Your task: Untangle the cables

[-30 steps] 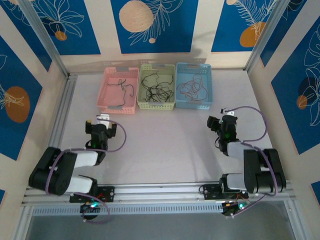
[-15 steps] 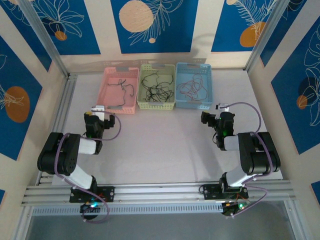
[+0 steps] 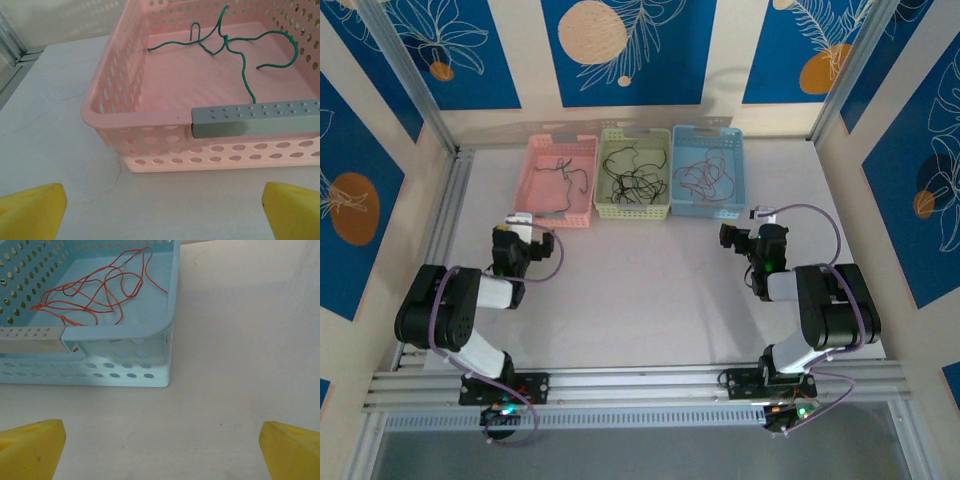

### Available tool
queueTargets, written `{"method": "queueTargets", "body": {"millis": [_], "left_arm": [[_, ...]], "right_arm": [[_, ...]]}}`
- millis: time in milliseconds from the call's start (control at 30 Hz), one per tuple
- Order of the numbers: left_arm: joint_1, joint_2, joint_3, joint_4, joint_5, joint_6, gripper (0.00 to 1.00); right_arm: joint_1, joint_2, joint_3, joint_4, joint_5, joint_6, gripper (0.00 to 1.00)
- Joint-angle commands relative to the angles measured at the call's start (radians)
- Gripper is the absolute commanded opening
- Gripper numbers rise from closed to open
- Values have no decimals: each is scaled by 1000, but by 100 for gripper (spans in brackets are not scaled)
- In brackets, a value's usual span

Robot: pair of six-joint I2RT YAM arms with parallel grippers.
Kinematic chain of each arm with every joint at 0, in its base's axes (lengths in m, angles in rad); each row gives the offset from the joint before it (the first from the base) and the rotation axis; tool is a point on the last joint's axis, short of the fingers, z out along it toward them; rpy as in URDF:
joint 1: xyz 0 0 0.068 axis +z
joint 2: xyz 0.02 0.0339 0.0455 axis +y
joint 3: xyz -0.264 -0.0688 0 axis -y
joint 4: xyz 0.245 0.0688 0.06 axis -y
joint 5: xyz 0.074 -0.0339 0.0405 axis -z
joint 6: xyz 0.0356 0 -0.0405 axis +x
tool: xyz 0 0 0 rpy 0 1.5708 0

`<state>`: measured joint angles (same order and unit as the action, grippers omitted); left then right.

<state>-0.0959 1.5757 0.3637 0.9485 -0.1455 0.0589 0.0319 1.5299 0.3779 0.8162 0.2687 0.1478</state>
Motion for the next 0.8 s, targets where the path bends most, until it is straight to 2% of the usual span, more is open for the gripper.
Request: {"method": "queueTargets", "body": {"millis": [0,767], "left_arm": [[-2,-14,4,-1,26,2,100],[0,-14,7,-8,31,1,100]], "right_arm": [[3,-7,16,35,0,-19,99],[0,-6,19,29,-9,-19,99]]}}
